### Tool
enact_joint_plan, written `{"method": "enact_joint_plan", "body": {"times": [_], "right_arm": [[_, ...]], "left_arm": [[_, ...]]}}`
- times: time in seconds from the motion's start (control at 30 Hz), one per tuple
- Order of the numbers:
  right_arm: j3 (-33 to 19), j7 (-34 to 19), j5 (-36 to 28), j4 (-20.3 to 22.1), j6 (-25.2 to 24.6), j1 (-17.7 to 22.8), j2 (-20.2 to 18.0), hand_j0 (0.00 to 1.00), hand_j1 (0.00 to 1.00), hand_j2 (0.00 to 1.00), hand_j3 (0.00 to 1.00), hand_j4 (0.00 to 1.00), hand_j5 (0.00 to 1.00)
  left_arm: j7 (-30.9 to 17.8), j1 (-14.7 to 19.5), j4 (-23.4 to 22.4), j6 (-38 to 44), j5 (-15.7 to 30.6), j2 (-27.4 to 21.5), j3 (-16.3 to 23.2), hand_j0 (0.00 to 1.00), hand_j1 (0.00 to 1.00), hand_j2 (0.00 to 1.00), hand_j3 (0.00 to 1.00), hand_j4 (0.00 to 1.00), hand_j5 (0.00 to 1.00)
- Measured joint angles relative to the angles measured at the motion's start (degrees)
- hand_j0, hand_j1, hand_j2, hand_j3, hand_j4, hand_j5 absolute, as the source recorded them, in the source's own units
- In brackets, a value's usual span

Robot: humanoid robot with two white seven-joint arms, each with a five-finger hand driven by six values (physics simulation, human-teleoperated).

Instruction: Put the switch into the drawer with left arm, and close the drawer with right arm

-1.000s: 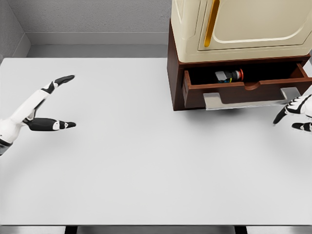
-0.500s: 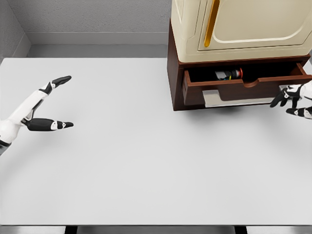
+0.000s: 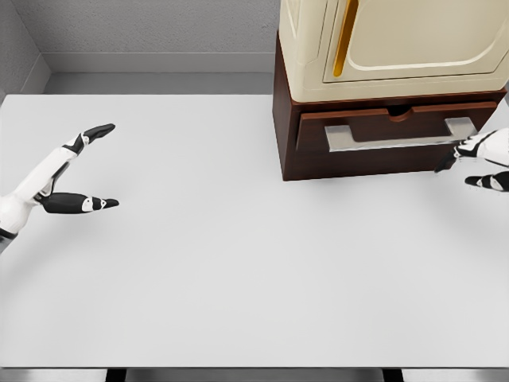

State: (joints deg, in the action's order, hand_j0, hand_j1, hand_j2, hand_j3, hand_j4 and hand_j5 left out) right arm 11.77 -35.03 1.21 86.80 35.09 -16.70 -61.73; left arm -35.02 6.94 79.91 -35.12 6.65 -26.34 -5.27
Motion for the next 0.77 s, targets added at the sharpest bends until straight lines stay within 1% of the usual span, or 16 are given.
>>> {"method": "enact_joint_plan", "body": {"times": [0.07,0.13,0.2,0.27,0.3,0.33,0.4,0.47,0.63,0.67,0.7,0.73,0.77], "right_arm": [[1.81,-0.06,0.17,-0.7,-0.02,-2.11,0.71,0.64,0.64,0.64,0.64,0.64,0.64],[2.74,0.24,-0.43,-1.49,-1.15,-2.55,1.47,0.64,0.64,0.64,0.64,0.64,0.64],[3.64,0.13,0.62,-1.91,-0.55,-2.9,2.16,0.64,0.64,0.64,0.64,0.64,0.64],[4.56,0.07,1.2,-2.51,-0.27,-5.01,2.86,0.65,0.65,0.65,0.65,0.65,0.65],[5.37,-0.16,1.32,-2.96,-0.23,-6.15,3.18,0.68,0.68,0.68,0.68,0.68,0.68],[5.87,-0.58,0.51,-3.3,-0.66,-6.16,3.33,0.77,0.77,0.77,0.77,0.77,0.77],[6.29,-1.58,-2.02,-3.56,-1.58,-5.63,3.33,0.83,0.83,0.83,0.83,0.83,0.83],[6.49,-1.6,-3.07,-3.67,-1.65,-5.19,3.09,0.83,0.83,0.83,0.83,0.83,0.83],[7.12,-0.4,1.09,-4.0,-0.23,-3.96,2.05,0.83,0.83,0.83,0.83,0.83,0.83],[7.15,-0.29,1.51,-3.94,-0.14,-3.17,1.97,0.85,0.85,0.85,0.85,0.85,0.85],[7.17,-0.2,1.81,-3.75,-0.07,-3.08,1.92,0.94,0.94,0.94,0.94,0.94,0.94],[7.21,-0.14,2.02,-3.45,-0.03,-2.9,1.88,1.0,1.0,1.0,1.0,1.0,1.0],[7.24,-0.1,2.19,-3.06,0.01,-2.11,1.85,1.0,1.0,1.0,1.0,1.0,1.0]], "left_arm": [[0.0,0.09,-0.06,0.0,-0.04,-0.03,0.04,1.0,1.0,1.0,1.0,1.0,1.0],[0.0,0.7,-0.08,0.01,-0.19,-0.06,0.05,1.0,1.0,1.0,1.0,1.0,1.0],[0.0,0.62,-0.11,0.0,-0.34,-0.08,0.11,1.0,1.0,1.0,1.0,1.0,1.0],[0.0,0.7,-0.12,0.0,-0.44,-0.08,0.16,1.0,1.0,1.0,1.0,1.0,1.0],[0.0,0.7,-0.13,0.0,-0.46,-0.06,0.18,1.0,1.0,1.0,1.0,1.0,1.0],[0.0,0.7,-0.12,0.0,-0.48,-0.07,0.16,1.0,1.0,1.0,1.0,1.0,1.0],[0.0,0.7,-0.08,0.02,-0.5,-0.06,0.12,1.0,1.0,1.0,1.0,1.0,1.0],[0.0,0.7,-0.07,0.02,-0.51,-0.04,0.13,1.0,1.0,1.0,1.0,1.0,1.0],[0.0,0.62,-0.07,0.0,-0.54,0.07,0.24,1.0,1.0,1.0,1.0,1.0,1.0],[0.0,0.62,-0.07,0.0,-0.54,0.08,0.24,1.0,1.0,1.0,1.0,1.0,1.0],[0.0,0.62,-0.06,0.0,-0.54,0.09,0.25,1.0,1.0,1.0,1.0,1.0,1.0],[0.0,0.62,-0.06,-0.01,-0.54,0.09,0.25,1.0,1.0,1.0,1.0,1.0,1.0],[0.0,0.62,-0.06,-0.01,-0.54,0.1,0.25,1.0,1.0,1.0,1.0,1.0,1.0]]}}
